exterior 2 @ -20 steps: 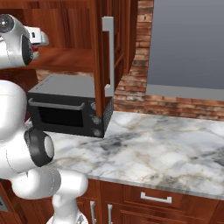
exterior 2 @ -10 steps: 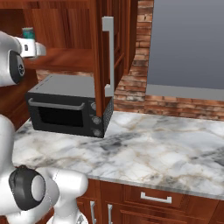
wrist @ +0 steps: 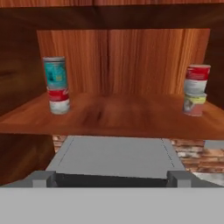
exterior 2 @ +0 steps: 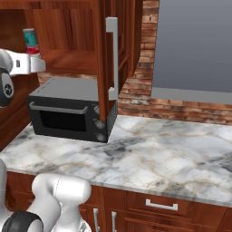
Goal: Stack two cans on top of the other two cans in the cabinet.
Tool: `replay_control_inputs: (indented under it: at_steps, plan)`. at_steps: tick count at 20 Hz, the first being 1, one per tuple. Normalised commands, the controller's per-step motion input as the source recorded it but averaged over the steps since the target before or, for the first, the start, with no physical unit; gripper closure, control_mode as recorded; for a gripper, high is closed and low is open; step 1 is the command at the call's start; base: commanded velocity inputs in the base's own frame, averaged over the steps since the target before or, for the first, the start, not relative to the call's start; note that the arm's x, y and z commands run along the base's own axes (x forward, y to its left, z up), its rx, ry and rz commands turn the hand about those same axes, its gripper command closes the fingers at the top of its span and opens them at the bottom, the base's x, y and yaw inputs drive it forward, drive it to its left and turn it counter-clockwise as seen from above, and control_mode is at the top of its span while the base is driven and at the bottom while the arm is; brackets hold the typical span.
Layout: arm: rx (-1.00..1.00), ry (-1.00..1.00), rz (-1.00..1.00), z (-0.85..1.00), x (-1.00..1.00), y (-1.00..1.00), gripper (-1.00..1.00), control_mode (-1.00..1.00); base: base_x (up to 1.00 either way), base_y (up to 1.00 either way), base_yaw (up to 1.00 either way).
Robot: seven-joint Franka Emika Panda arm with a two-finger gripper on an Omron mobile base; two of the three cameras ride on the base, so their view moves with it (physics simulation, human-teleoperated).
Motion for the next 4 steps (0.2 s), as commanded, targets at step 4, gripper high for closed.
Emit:
replay_control_inputs:
  at_steps: [4]
  plan:
    - [0.13, 0.03, -0.13, -0.12, -0.83, -0.39, -1.00, -1.00, 0.00, 0.00, 0.00]
